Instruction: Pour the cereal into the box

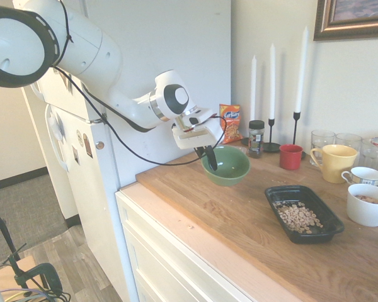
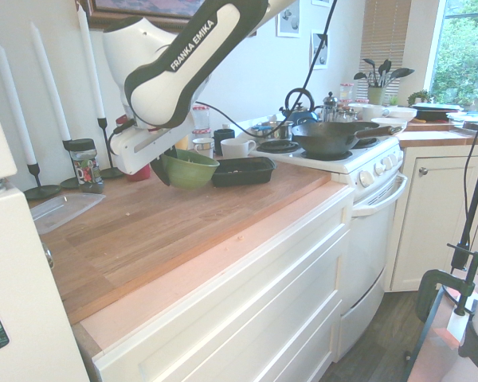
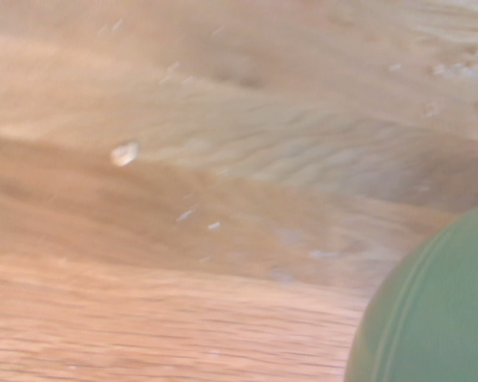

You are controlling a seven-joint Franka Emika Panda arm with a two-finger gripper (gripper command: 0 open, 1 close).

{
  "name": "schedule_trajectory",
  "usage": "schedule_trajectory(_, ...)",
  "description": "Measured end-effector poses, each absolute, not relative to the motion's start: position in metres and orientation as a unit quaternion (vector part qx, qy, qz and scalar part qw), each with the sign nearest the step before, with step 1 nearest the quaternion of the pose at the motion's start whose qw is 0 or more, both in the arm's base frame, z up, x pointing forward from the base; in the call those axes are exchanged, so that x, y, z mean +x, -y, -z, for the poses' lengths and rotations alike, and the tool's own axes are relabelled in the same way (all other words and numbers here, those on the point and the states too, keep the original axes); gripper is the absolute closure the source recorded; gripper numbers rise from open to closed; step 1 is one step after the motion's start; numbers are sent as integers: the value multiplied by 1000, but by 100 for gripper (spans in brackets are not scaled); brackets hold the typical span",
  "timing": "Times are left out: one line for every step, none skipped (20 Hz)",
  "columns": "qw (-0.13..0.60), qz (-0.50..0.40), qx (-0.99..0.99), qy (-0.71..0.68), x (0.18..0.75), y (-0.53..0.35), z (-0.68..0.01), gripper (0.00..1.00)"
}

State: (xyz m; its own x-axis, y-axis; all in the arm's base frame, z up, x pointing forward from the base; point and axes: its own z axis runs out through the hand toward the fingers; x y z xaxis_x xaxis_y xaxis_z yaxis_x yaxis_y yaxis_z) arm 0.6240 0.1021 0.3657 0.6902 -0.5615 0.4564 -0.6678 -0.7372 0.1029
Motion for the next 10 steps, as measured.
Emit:
schedule_trajectory(142,-208,909,333,624,-108,-357,100)
schedule_trajectory(151,-214,907,328,625,-112,-348,100)
schedule_trajectory(159,-219,906,324,626,-116,-339,100)
schedule_trajectory(164,-223,906,321,627,-119,-332,100)
schedule_trajectory(168,-226,905,317,629,-122,-326,100)
schedule_trajectory(172,-229,905,314,631,-124,-322,100)
schedule_trajectory(176,-233,904,312,634,-125,-317,100)
schedule_trajectory(179,-234,904,310,637,-125,-312,100)
schedule_trajectory(180,-234,904,309,639,-126,-309,100)
schedule_trajectory(182,-235,904,307,641,-126,-307,100)
